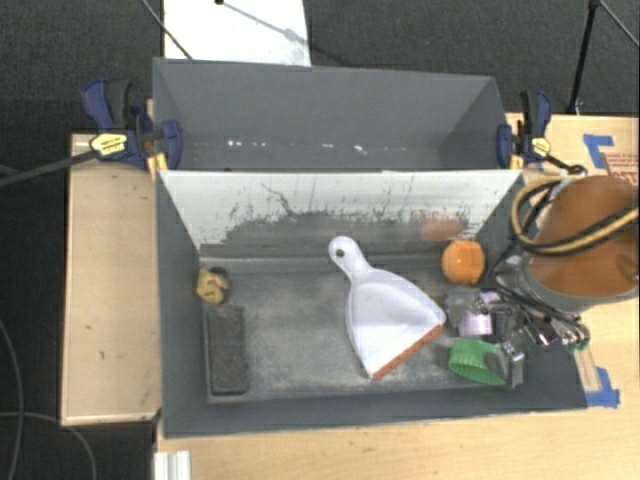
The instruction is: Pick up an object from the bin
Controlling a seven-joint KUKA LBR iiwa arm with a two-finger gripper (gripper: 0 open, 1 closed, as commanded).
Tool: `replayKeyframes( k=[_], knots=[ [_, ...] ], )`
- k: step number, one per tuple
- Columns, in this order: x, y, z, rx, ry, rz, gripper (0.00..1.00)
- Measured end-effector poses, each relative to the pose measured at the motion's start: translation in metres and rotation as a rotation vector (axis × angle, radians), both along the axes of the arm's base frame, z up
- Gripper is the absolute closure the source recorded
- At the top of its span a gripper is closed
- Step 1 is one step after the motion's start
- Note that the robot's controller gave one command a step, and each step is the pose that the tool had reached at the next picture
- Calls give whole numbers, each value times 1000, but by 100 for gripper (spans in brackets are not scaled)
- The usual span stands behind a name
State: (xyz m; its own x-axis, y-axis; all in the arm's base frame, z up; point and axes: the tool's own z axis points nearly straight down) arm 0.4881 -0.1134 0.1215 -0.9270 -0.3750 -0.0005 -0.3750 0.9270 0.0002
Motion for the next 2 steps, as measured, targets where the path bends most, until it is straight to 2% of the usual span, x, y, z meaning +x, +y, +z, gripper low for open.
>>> replayKeyframes(
  k=[1, 2],
  knots=[
    [-3, -23, -51, -1, -3, 200, 100],
    [-3, -23, -51, -1, -3, 203, 100]
  ],
)
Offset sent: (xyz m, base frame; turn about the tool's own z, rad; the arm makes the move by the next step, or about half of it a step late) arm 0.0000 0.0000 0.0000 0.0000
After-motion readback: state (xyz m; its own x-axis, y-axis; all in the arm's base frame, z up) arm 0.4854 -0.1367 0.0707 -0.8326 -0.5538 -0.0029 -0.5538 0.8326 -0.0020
